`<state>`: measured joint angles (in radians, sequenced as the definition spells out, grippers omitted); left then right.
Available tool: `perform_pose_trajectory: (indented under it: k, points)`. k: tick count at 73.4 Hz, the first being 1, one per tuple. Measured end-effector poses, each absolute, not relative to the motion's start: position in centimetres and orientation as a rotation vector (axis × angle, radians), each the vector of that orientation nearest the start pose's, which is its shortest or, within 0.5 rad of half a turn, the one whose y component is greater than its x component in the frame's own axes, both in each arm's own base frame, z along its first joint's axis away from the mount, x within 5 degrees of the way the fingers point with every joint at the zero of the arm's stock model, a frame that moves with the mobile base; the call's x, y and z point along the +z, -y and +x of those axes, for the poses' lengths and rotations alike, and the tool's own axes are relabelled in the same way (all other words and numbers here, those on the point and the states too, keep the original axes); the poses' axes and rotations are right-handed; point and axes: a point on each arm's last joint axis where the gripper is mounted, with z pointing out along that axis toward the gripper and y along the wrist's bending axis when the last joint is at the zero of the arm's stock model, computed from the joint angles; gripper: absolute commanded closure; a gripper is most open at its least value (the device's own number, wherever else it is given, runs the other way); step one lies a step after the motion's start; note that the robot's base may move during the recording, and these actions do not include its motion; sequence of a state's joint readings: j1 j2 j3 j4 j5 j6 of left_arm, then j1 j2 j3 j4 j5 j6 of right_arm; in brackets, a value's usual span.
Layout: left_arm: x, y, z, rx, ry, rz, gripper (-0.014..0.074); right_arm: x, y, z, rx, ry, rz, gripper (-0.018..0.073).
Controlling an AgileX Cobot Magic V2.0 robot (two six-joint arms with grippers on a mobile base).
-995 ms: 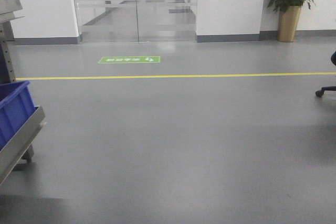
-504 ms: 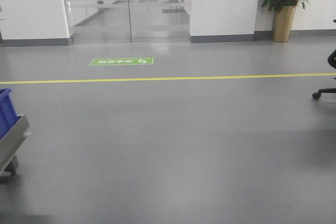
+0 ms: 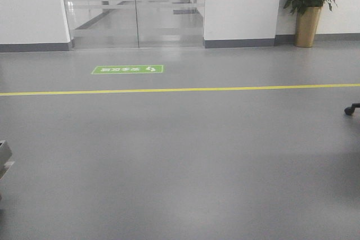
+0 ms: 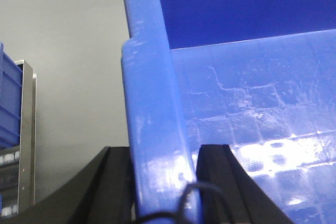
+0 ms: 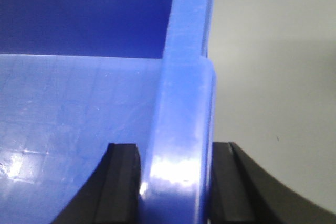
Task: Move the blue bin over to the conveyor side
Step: 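Hold the bin with both grippers while the base turns away from the rack, then carry the bin with both grippers while driving up to the conveyor table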
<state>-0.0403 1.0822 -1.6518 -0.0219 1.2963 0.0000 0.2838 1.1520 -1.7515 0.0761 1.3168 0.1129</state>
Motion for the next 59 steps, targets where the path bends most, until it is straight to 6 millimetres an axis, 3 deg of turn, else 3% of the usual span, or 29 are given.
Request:
perform_pose_trajectory:
  k: [59]
  points:
    - [50.66,0.80,15.95,-0.044,-2.210,0.049,0.0613,51.92,-5.52,16.48,0.315,-2.206,-0.210,0.0638]
